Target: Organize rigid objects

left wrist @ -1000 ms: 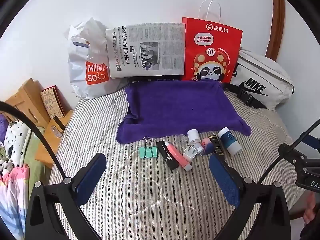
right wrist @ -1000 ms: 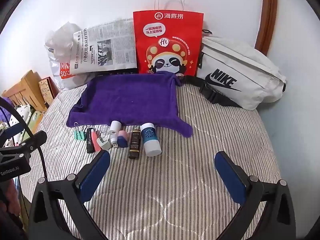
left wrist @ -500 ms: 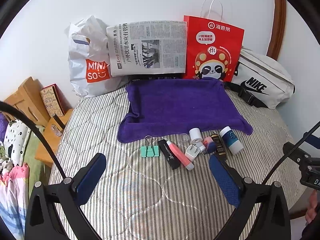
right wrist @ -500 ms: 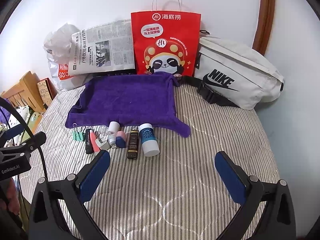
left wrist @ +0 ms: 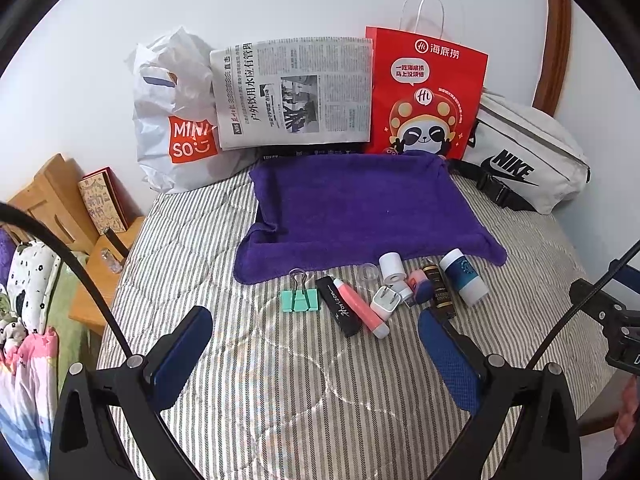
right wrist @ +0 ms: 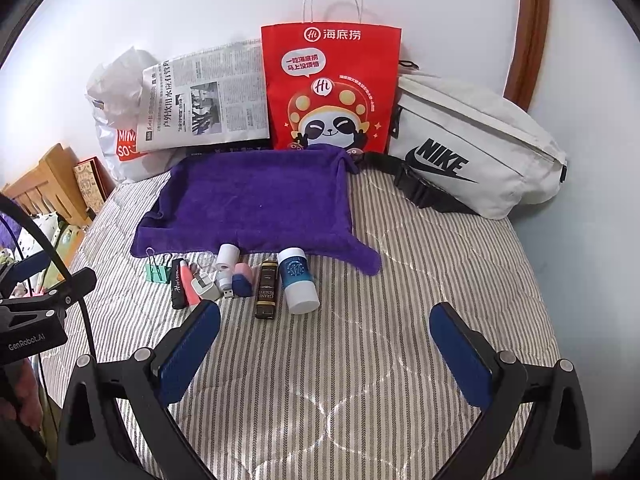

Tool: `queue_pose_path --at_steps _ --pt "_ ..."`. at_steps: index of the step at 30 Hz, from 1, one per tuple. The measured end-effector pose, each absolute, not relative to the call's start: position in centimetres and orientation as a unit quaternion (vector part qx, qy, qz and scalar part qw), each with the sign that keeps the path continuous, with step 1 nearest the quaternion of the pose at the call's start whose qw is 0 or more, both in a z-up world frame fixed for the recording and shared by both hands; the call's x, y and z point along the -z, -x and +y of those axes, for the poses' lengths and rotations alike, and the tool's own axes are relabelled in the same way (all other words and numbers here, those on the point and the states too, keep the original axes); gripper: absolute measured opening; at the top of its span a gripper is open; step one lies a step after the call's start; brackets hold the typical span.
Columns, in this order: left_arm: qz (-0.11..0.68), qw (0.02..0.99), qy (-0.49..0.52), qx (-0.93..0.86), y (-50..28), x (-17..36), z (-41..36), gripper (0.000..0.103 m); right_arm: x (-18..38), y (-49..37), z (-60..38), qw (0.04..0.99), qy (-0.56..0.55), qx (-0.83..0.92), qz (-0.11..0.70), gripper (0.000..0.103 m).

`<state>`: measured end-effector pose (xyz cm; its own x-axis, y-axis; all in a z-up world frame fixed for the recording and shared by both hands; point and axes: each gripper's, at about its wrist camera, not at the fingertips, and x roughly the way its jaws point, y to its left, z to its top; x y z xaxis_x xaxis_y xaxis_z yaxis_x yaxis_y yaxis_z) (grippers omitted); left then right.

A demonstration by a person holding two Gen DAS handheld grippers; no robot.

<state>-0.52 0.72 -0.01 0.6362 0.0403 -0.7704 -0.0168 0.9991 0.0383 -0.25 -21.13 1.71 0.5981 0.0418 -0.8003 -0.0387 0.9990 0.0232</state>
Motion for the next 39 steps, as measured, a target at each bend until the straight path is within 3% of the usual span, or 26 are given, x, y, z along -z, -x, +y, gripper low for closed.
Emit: queue_pose_path --at_steps 39 --pt "0.43 0.903 -0.017 -0.009 0.36 0.13 0.99 0.103 -1.78 0.35 -20.79 0.893 0.001 -0.024 0.449 0.103"
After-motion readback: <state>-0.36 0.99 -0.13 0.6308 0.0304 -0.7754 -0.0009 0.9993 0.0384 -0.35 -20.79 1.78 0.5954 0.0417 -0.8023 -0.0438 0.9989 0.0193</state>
